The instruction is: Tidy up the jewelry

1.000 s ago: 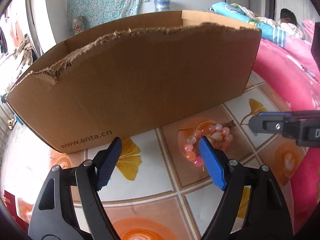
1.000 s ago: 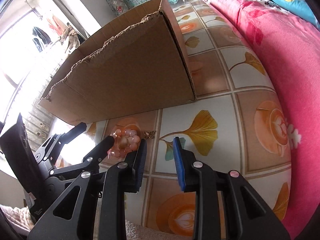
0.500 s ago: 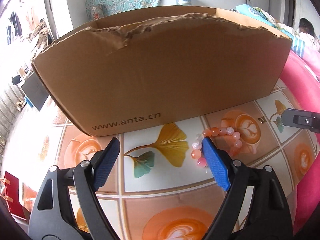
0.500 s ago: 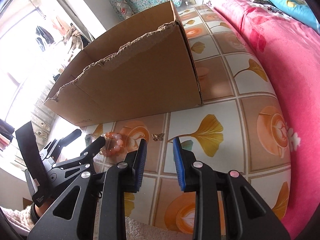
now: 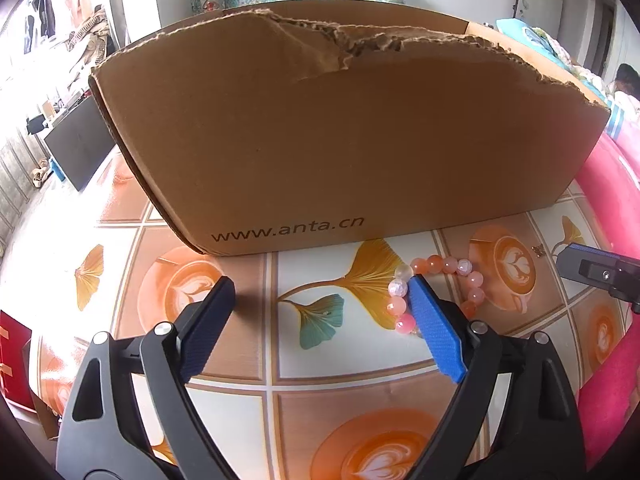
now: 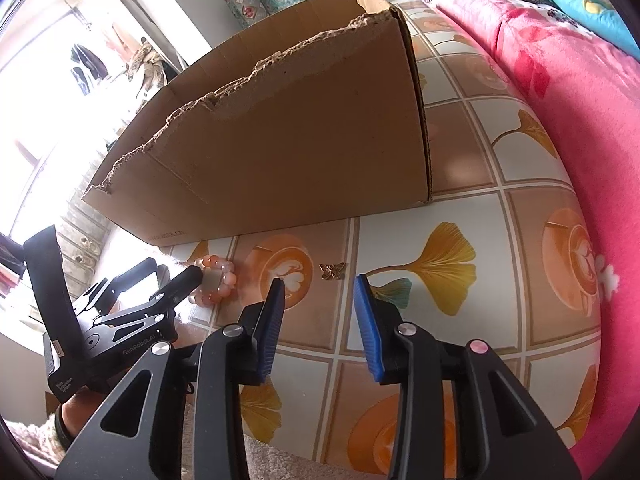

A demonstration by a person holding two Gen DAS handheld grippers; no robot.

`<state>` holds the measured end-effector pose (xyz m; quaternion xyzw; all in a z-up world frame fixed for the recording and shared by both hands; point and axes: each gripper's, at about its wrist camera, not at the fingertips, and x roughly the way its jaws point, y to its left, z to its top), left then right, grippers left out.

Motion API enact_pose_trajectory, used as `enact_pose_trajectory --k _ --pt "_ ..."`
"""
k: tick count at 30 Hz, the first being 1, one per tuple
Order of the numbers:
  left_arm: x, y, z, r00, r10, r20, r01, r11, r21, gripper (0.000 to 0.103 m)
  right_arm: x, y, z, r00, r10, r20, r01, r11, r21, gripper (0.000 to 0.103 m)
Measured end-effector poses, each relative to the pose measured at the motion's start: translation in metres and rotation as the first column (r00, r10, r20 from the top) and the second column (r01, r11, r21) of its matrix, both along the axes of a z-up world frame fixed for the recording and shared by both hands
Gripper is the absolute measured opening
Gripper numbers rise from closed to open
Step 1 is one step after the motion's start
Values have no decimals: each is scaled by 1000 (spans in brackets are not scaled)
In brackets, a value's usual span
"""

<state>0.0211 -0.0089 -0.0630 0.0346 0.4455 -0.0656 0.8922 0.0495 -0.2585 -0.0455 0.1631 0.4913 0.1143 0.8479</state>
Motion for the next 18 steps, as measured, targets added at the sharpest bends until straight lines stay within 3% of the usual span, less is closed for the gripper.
enact_pose_trajectory --k 11,18 --pt "8 3 0 1000 9 -8 -9 1000 2 88 -1 2 3 1000 10 19 -9 999 -45 36" --pt "8 5 -1 1000 9 -8 -9 1000 2 90 0 11 1 997 52 52 -43 984 -175 36"
